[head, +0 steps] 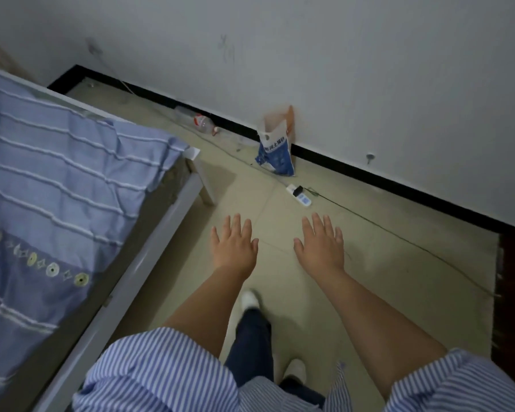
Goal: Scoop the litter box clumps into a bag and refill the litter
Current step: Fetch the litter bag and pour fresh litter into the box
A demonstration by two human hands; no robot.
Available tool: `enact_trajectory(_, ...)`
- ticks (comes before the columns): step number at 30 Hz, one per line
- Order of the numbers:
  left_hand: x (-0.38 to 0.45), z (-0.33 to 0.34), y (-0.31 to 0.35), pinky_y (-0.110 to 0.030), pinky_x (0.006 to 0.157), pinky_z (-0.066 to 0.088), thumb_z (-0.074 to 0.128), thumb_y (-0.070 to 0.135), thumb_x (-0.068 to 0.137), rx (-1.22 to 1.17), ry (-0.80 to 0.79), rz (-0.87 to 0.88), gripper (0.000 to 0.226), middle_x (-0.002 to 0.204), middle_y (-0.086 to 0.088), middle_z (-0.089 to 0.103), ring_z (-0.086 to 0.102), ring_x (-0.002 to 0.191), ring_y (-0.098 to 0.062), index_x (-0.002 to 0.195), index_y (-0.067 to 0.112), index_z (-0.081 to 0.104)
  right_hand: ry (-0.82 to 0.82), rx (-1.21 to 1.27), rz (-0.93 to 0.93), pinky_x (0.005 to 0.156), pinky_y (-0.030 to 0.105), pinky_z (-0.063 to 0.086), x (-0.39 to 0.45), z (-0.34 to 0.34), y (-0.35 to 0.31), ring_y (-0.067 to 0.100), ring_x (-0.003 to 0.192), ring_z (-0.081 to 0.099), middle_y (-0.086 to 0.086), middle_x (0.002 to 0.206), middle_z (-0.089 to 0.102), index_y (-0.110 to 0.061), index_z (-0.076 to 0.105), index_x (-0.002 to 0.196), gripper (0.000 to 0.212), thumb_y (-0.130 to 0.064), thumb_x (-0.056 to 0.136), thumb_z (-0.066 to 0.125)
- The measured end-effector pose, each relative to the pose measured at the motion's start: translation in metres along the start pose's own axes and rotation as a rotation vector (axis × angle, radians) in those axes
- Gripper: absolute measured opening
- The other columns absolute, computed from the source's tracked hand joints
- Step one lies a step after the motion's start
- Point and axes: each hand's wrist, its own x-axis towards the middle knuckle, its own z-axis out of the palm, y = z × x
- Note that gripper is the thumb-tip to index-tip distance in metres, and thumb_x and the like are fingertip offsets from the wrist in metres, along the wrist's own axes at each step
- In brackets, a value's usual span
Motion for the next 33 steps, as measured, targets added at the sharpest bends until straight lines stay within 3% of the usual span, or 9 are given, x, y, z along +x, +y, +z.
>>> enact_trajectory(13, 0.304, -0.113, -0.031, -0.046, 0.116, 0.001, 0.019, 0.036, 0.101, 0.022, -0.065, 0.022, 0.053, 0.157, -0.008, 0.003, -0.002, 0.146, -0.024, 0.149, 0.015, 0.009, 0.045, 0.015, 0.030, 0.114, 0.043, 0.023, 0.310, -0.099, -0.083, 0.025, 0.141, 0.019, 0.010, 0.151, 0.027, -0.012, 0.029, 0.143, 0.050, -0.032, 0.097, 0.033)
enact_trajectory(18, 0.418, -0.148, -0.025, -0.045, 0.117, 0.001, 0.020, 0.035, 0.101, 0.062, -0.051, 0.077, 0.053, 0.157, -0.008, 0.003, -0.001, 0.146, -0.023, 0.148, 0.015, 0.008, 0.039, 0.082, 0.041, 0.118, 0.044, 0.014, 0.417, -0.125, -0.090, 0.025, 0.144, 0.012, 0.008, 0.154, 0.020, -0.012, 0.023, 0.146, 0.053, -0.031, 0.098, 0.032)
enact_trajectory(21, 0.484, -0.164, -0.019, -0.045, 0.117, 0.002, 0.021, 0.034, 0.101, 0.092, -0.075, 0.090, 0.053, 0.157, -0.008, 0.002, -0.002, 0.146, -0.023, 0.148, 0.015, 0.008, 0.048, 0.118, 0.036, 0.115, 0.045, 0.021, 0.478, -0.130, -0.085, 0.027, 0.141, 0.021, 0.012, 0.151, 0.028, -0.008, 0.031, 0.143, 0.052, -0.031, 0.096, 0.032)
enact_trajectory(23, 0.532, -0.172, -0.016, -0.046, 0.117, 0.002, 0.022, 0.035, 0.101, 0.121, -0.077, 0.109, 0.053, 0.157, -0.009, 0.003, -0.001, 0.145, -0.024, 0.148, 0.014, 0.009, 0.056, 0.132, 0.063, 0.108, 0.044, 0.032, 0.524, -0.132, -0.079, 0.032, 0.134, 0.033, 0.016, 0.143, 0.039, -0.004, 0.040, 0.137, 0.054, -0.033, 0.093, 0.027)
enact_trajectory(27, 0.616, -0.174, -0.005, -0.046, 0.116, 0.003, 0.021, 0.036, 0.101, 0.162, -0.106, 0.164, 0.053, 0.157, -0.009, 0.001, -0.001, 0.146, -0.024, 0.148, 0.015, 0.008, 0.068, 0.165, 0.149, 0.081, 0.045, 0.052, 0.596, -0.114, -0.070, 0.040, 0.101, 0.060, 0.023, 0.112, 0.062, 0.002, 0.061, 0.112, 0.044, -0.026, 0.082, 0.046)
enact_trajectory(31, 0.696, -0.139, 0.000, -0.045, 0.117, 0.002, 0.021, 0.035, 0.101, 0.231, -0.182, 0.225, 0.054, 0.157, -0.008, -0.002, -0.003, 0.146, -0.024, 0.149, 0.015, 0.005, 0.012, 0.185, 0.256, 0.062, 0.040, 0.056, 0.658, -0.071, -0.058, 0.036, 0.077, 0.067, 0.020, 0.088, 0.068, 0.002, 0.067, 0.091, 0.032, -0.021, 0.071, 0.057)
enact_trajectory(33, 0.732, -0.110, 0.004, -0.044, 0.117, 0.004, 0.023, 0.036, 0.101, 0.250, -0.215, 0.270, 0.055, 0.157, -0.008, -0.001, -0.002, 0.146, -0.025, 0.148, 0.015, 0.005, -0.008, 0.228, 0.299, 0.063, 0.039, 0.054, 0.689, -0.042, -0.048, 0.035, 0.075, 0.066, 0.020, 0.085, 0.068, 0.003, 0.066, 0.089, 0.026, -0.017, 0.075, 0.061)
